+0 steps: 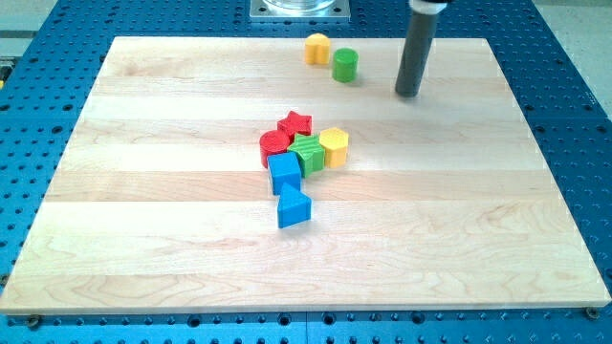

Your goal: Move the green circle towards the hexagon

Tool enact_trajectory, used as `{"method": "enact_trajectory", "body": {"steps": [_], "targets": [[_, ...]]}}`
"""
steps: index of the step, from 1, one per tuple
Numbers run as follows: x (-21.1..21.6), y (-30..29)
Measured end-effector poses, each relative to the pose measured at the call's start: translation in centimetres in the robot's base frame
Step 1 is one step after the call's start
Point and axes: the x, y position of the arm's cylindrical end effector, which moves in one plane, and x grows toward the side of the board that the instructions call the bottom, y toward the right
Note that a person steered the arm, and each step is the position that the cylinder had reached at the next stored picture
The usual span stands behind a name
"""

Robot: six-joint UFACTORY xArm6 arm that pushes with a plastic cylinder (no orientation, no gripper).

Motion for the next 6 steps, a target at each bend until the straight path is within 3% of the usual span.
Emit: {"method": "enact_trajectory", "body": {"steps": [1, 2, 4, 5, 6], "targets": [[-6.6, 0.6], [-9.8, -2.5], [-7.1, -14.4], [-3.8, -11.5], [-6.8, -10.3]]}}
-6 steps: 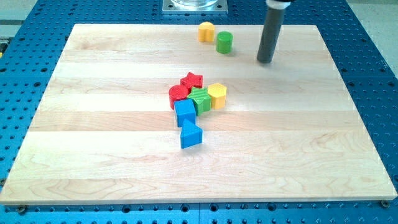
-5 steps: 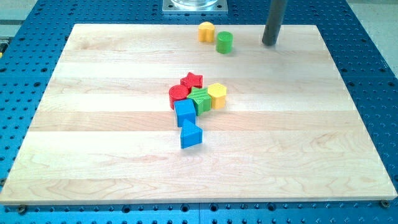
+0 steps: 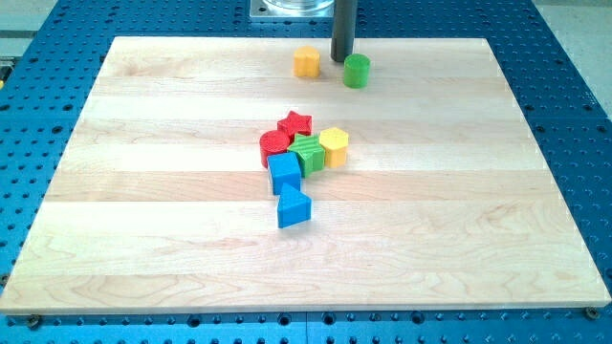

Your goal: Move the green circle towards the hexagon

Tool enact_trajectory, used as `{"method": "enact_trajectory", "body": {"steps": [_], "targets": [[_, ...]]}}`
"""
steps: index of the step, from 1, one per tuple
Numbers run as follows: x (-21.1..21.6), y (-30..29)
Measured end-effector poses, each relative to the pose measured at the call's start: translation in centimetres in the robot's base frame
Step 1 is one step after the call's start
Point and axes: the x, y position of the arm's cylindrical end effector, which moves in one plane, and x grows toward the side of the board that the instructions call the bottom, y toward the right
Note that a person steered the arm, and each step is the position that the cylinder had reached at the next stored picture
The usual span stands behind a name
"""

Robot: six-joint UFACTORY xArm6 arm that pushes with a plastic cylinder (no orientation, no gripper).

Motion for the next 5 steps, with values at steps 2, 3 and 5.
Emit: {"method": "enact_trajectory", "body": {"steps": [2, 3, 5], "targets": [[11.9, 1.0], [9.8, 2.9], [17.2, 8.0]]}}
